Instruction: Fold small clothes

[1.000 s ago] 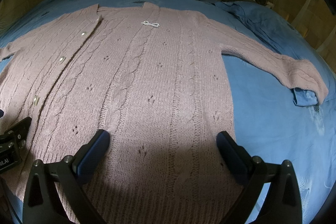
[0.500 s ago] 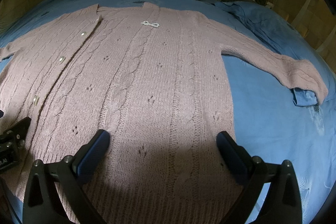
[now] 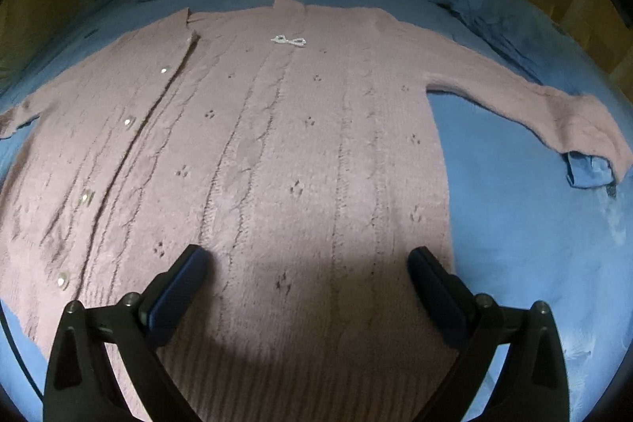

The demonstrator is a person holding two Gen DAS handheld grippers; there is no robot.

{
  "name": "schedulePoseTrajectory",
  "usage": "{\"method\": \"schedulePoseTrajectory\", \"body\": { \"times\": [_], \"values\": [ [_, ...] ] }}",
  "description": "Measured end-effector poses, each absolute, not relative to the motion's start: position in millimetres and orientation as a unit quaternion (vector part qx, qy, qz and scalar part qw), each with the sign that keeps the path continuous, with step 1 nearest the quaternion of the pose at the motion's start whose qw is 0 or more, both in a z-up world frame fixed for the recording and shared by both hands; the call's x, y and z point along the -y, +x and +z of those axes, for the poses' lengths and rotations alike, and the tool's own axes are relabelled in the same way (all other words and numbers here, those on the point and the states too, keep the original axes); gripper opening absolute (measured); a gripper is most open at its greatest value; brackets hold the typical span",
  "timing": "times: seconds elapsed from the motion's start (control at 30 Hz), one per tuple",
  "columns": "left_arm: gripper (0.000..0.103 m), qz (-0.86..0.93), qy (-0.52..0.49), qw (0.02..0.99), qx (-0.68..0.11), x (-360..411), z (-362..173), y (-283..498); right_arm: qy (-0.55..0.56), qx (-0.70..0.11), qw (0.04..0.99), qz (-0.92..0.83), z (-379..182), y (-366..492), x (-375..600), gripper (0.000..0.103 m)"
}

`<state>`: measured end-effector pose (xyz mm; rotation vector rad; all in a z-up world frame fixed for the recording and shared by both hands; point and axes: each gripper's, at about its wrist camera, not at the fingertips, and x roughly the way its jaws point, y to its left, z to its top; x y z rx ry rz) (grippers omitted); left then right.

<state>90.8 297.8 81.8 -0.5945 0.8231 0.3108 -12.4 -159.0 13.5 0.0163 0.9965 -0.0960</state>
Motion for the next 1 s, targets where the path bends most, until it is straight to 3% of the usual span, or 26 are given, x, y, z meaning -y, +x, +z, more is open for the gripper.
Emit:
{"method": "schedulePoseTrajectory", "body": {
  "times": [0.17, 0.4, 0.47, 0.5, 0.53, 0.63, 0.73, 1.0],
  "values": [
    [0.061, 0.208, -0.405, 0.828, -0.326, -433, 40, 103, -0.01, -0.468, 0.883, -0.046, 10, -12, 155, 0.103],
    [0.061, 0.176, -0.553, 0.772, -0.258, -501, -7, 89, -0.011, -0.46, 0.887, -0.048, 8, -13, 154, 0.103],
    [0.046, 0.183, -0.575, 0.753, -0.262, -512, -11, 89, -0.013, -0.46, 0.887, -0.049, 8, -13, 153, 0.103],
    [0.031, 0.189, -0.575, 0.749, -0.27, -513, -12, 91, -0.013, -0.46, 0.887, -0.049, 8, -13, 153, 0.103],
    [0.022, 0.195, -0.568, 0.748, -0.281, -515, -10, 92, -0.012, -0.46, 0.887, -0.049, 8, -13, 153, 0.103],
    [0.008, 0.187, -0.517, 0.785, -0.287, -505, 3, 100, -0.013, -0.46, 0.886, -0.049, 8, -13, 153, 0.103],
    [0.003, 0.193, -0.44, 0.833, -0.274, -490, 25, 106, -0.013, -0.46, 0.886, -0.049, 8, -13, 153, 0.103],
    [0.0, 0.133, -0.318, 0.925, -0.16, -442, 111, 92, -0.013, -0.46, 0.886, -0.049, 9, -13, 153, 0.103]
  ]
}}
